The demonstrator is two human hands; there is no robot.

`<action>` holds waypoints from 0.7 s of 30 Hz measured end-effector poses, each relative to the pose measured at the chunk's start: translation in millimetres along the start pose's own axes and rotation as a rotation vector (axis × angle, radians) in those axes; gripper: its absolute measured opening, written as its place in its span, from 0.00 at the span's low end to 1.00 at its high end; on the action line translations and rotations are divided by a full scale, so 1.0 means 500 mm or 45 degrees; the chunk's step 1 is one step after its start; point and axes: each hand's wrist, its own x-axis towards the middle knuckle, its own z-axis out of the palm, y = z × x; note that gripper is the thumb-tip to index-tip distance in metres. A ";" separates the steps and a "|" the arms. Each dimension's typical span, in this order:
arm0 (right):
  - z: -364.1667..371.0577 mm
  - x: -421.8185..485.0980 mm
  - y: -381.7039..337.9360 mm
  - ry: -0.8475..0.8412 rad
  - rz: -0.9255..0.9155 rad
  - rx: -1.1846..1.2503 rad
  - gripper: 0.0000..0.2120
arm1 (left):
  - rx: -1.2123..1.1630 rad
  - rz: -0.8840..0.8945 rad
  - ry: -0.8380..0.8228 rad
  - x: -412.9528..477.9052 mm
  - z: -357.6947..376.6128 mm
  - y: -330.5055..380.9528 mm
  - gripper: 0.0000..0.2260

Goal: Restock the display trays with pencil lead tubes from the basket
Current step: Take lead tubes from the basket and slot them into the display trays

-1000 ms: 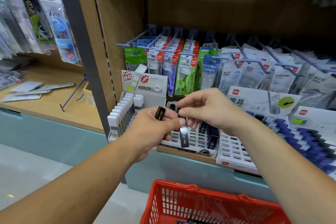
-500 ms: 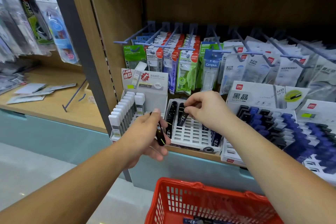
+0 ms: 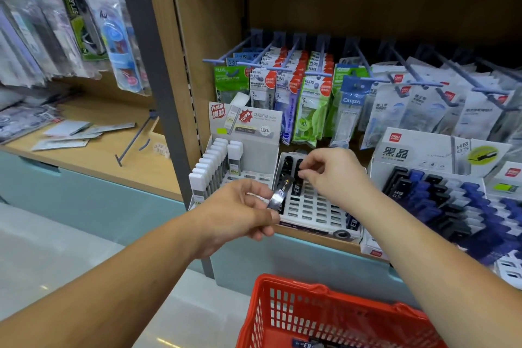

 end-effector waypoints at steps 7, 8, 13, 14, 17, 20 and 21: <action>-0.041 -0.009 -0.035 -0.147 -0.131 0.106 0.08 | -0.065 0.093 0.163 0.006 -0.004 0.005 0.06; -0.051 -0.015 -0.047 -0.224 -0.168 0.186 0.08 | -0.070 0.114 0.184 0.007 -0.003 0.007 0.06; -0.055 -0.024 -0.074 -0.424 -0.294 0.184 0.07 | -0.119 0.241 0.229 0.007 0.011 0.027 0.09; -0.052 -0.022 -0.072 -0.420 -0.285 0.205 0.09 | -0.130 0.261 0.242 0.006 0.012 0.030 0.10; -0.049 -0.023 -0.058 -0.425 -0.243 0.327 0.13 | -0.206 0.279 0.256 0.008 0.016 0.034 0.13; -0.045 -0.027 -0.041 -0.379 -0.177 0.383 0.13 | -0.197 0.209 0.303 0.015 0.018 0.026 0.10; -0.044 -0.027 -0.036 -0.345 -0.146 0.405 0.12 | -0.139 0.180 0.323 0.019 0.019 0.017 0.08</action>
